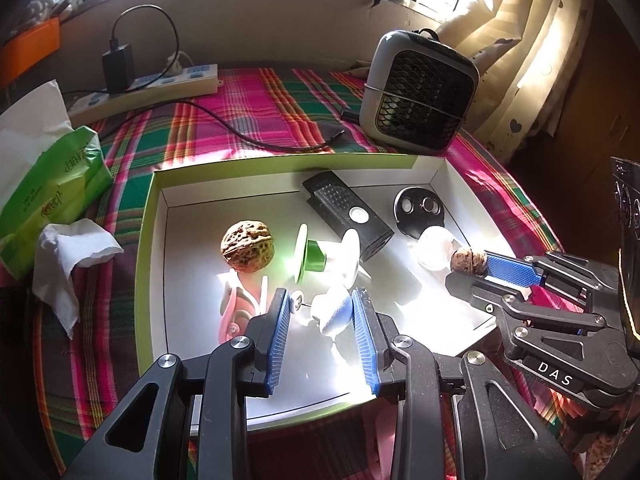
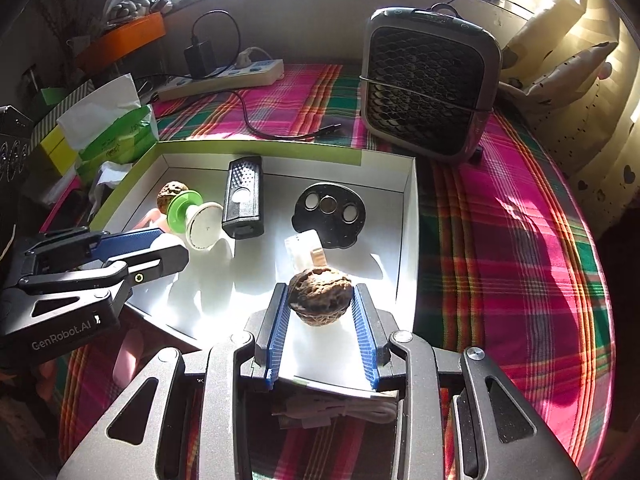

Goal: Organize objects
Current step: 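Carry the walnut in the right tool and white object in the left tool into the box, then open both tools to release the walnut and white object in the box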

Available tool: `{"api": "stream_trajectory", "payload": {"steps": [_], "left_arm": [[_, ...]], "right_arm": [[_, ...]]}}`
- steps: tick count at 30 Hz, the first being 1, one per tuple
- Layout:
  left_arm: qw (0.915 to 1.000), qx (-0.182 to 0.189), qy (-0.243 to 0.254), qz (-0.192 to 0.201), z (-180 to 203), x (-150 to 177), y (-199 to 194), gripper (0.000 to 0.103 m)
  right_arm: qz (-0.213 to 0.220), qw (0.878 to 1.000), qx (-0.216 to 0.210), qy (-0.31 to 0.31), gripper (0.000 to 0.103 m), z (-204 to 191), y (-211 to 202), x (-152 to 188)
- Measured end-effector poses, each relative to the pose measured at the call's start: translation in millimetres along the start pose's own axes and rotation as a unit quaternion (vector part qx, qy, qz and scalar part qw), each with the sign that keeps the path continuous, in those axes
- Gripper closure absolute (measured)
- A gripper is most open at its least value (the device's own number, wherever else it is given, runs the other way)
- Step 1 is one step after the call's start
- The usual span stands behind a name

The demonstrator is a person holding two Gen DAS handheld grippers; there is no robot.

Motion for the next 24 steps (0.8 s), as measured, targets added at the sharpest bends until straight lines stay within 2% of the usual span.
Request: {"api": "stream_trajectory", "payload": {"steps": [24], "left_arm": [[0.9999,-0.012,0.009,-0.004,-0.5,0.0,1.9,0.073]], "right_arm": [[-0.006,1.000,0.012,-0.008,0.070,-1.1,3.5,-1.6]]}}
Point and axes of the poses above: each gripper's, at about its wrist camera, not at the fingertips, and y roughly the way its jaws point, z to its right, x to its underside, the point moved 9 cm from there along y, roughly the way its jaws point, and after that the axes turned 3 degrees about -x, right-handed, at the moved point
